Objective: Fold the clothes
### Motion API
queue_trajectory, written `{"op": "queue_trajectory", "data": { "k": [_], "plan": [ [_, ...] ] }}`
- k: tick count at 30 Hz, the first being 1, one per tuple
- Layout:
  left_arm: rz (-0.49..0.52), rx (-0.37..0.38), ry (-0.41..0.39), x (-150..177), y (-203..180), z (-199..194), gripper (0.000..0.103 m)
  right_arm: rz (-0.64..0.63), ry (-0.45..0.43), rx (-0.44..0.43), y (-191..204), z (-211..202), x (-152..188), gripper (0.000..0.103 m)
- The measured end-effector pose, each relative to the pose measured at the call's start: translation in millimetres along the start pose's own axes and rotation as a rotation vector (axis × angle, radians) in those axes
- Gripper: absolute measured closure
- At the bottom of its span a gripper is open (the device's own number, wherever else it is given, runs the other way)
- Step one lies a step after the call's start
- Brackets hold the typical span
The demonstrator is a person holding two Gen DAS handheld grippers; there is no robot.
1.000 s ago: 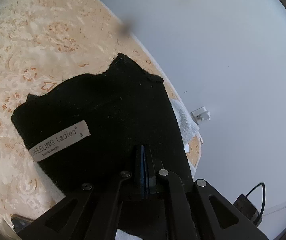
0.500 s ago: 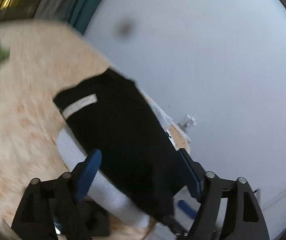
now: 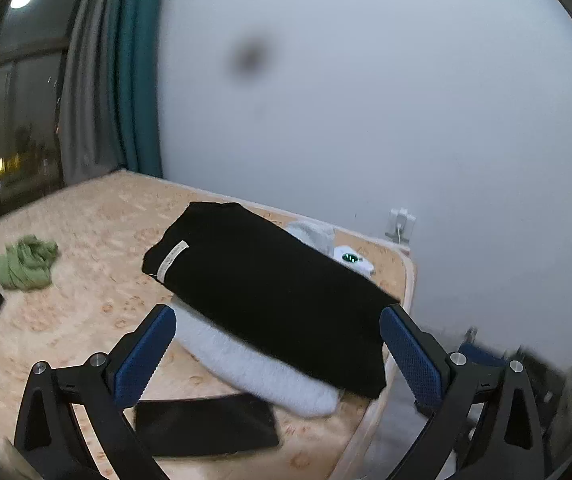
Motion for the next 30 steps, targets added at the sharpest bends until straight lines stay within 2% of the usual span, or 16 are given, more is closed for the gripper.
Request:
{"op": "queue_trajectory", "data": {
  "k": [4, 15, 30],
  "plan": [
    [0.047, 0.007, -0.002, 7.2, -9.9, -14.4, 0.000, -0.028, 0.001, 0.009, 5.7, -9.4, 4.1, 0.025],
    [-0.001, 0.022, 0.021, 4.9, -6.0, -33.1, 0.000, -0.019, -0.026, 0.045, 11.4, -22.8, -8.5, 0.019],
    [-0.027, -0.004, 0.067, 9.2, -2.2, -22.7, 0.000, -0.031, -0.023, 0.029, 18.5, -20.0, -9.0, 0.015]
  ]
}}
Point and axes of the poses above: each gripper's, at about its wrist camera, not at the fingertips, and z roughly the way its jaws point, y to its left, x to its underside, the point moved 10 cm from there along z, roughly the way its jaws point, and after that the axes turned 14 degrees about -y, right-handed, at the moved point
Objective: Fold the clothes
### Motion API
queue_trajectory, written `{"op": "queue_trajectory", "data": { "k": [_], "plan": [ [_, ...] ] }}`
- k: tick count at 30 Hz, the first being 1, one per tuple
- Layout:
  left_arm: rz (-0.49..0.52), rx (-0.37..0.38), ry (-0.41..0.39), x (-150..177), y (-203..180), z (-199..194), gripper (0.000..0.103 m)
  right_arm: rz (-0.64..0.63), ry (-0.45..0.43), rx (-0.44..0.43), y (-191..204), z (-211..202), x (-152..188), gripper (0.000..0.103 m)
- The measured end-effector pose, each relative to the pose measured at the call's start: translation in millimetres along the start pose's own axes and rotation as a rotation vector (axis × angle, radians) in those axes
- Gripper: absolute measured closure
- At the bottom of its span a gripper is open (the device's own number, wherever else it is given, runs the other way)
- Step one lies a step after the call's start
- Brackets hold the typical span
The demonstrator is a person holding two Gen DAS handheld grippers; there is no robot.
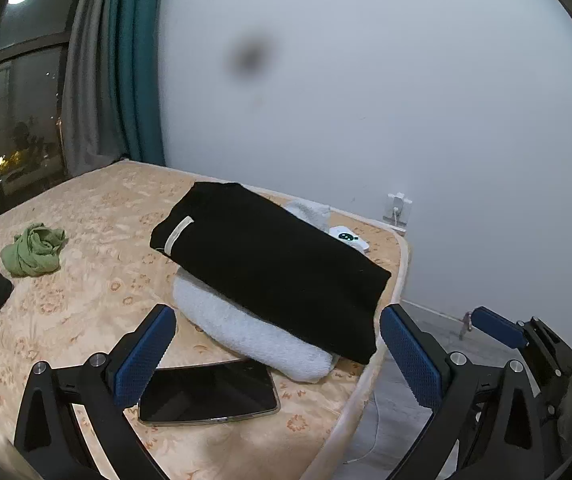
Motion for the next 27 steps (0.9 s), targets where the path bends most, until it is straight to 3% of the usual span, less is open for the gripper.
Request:
{"op": "queue_trajectory", "data": {
  "k": [5, 9, 27],
  "plan": [
    [-0.002, -0.004, 0.010, 2.0, 1.8, 6.9, 0.000, -0.009, 0.004, 0.001, -0.7, 6.3, 1.6, 0.014],
    [-0.007, -0.006, 0.028, 4.1, 5.7, 12.8, 0.000, -0.007, 0.000, 0.004, -2.1, 12.4, 2.0, 0.000],
    [-0.009, -0.008, 0.091, 12.5, 9.3, 39.2, 0.000, -0.030, 0.020, -0.011, 1.9, 29.9, 4.8, 0.000]
  ]
}}
Point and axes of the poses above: each gripper's, at about its wrist camera, not at the fingertips, and z roughly the way its jaws point, y to its left, x to its underside, the point moved 10 cm from there along z, roughly the way its jaws point, and after that the axes turned 14 degrees about -y, right-handed, at the moved point
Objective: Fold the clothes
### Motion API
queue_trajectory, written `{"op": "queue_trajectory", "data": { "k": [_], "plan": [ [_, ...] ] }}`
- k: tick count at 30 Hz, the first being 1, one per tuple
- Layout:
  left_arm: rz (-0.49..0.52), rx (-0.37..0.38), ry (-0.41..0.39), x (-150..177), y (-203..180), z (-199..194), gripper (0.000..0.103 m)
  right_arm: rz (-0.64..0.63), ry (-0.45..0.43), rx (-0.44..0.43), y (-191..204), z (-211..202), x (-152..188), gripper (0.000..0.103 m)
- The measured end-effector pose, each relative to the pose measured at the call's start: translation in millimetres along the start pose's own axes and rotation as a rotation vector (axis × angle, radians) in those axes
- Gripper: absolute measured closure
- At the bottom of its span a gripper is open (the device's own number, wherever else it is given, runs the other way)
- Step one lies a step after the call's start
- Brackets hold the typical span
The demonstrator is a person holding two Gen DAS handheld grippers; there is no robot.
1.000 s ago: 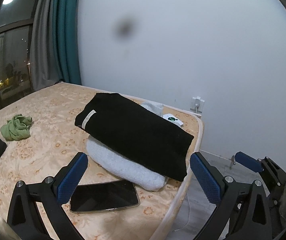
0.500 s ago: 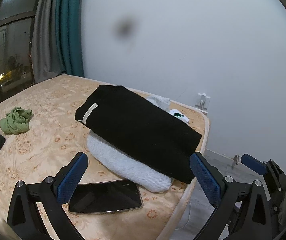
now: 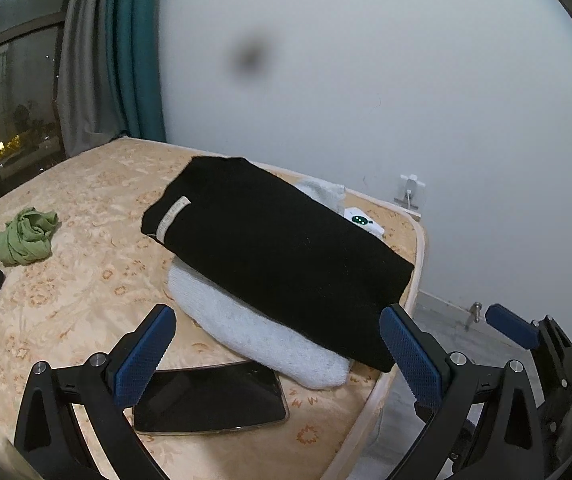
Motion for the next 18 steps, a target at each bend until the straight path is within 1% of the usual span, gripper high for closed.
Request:
{"op": "queue_trajectory", "data": {
  "k": [3, 11, 16, 18],
  "plan": [
    [-0.010, -0.006, -0.006, -0.1, 1.1, 1.6, 0.000, -0.002, -0.004, -0.006, 0.3, 0.7, -1.8, 0.000],
    [-0.038, 0.011, 0.008, 0.7, 1.0, 6.2, 0.000, -0.008, -0.003, -0.003, -1.4, 2.4, -2.9, 0.000],
    [-0.051, 0.019, -0.009, -1.4, 1.9, 6.2, 0.000, 0.000, 0.000, 0.003, -3.2, 2.8, -1.7, 0.000],
    [-0.049, 0.027, -0.004, -1.3, 0.6, 6.5, 0.000, 0.003, 0.002, 0.005, -3.4, 2.5, -1.1, 0.000]
  ]
}}
Point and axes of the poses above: each gripper's, at about its wrist camera, not at the fingertips, and z roughly the way its jaws point, y to its left, x to its underside, the point moved 10 cm from there along z, roughly the way its jaws point, and after that the axes turned 14 degrees about -y, right-handed, at the moved point
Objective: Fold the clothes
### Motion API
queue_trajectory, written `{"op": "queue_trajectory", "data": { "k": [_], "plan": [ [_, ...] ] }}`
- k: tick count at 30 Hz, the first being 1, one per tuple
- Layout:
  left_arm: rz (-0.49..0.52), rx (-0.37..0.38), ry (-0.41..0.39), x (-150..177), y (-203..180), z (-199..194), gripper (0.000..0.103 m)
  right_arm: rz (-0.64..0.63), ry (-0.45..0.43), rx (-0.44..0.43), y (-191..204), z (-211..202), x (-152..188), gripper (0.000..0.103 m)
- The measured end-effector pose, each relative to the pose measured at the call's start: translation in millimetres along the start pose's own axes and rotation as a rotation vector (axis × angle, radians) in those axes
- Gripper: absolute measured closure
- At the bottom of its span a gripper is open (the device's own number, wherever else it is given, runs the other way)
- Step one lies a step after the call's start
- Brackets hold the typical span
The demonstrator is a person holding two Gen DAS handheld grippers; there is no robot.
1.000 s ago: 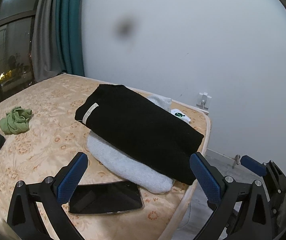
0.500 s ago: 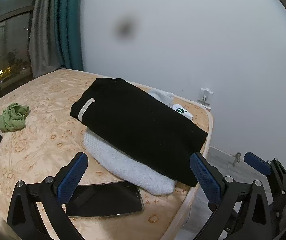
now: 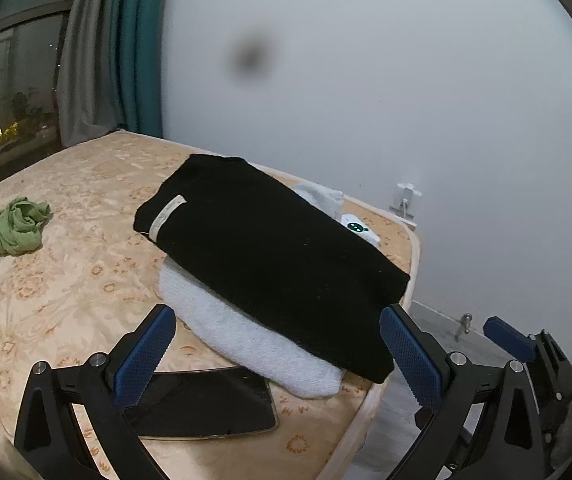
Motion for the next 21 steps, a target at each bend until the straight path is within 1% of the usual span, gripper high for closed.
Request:
{"op": "queue_trajectory", "data": {
  "k": [3, 21],
  "plan": [
    [0.018, -0.001, 0.001, 0.2, -2.1, 0.4, 0.000, 0.002, 0.004, 0.004, -0.6, -0.1, 0.9, 0.000],
    [0.029, 0.025, 0.016, 3.4, -9.8, -0.9, 0.000, 0.000, 0.018, 0.010, 0.6, -6.6, 4.7, 0.000]
  ]
}}
Point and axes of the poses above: each gripper's, at about its wrist camera, not at the fingertips, and z roughly the way its jaws point, y to its left, x to its underside, the point moved 10 cm from there along z, roughly the way its jaws point, and after that the axes turned 14 degrees about -y, right-handed, at the moved point
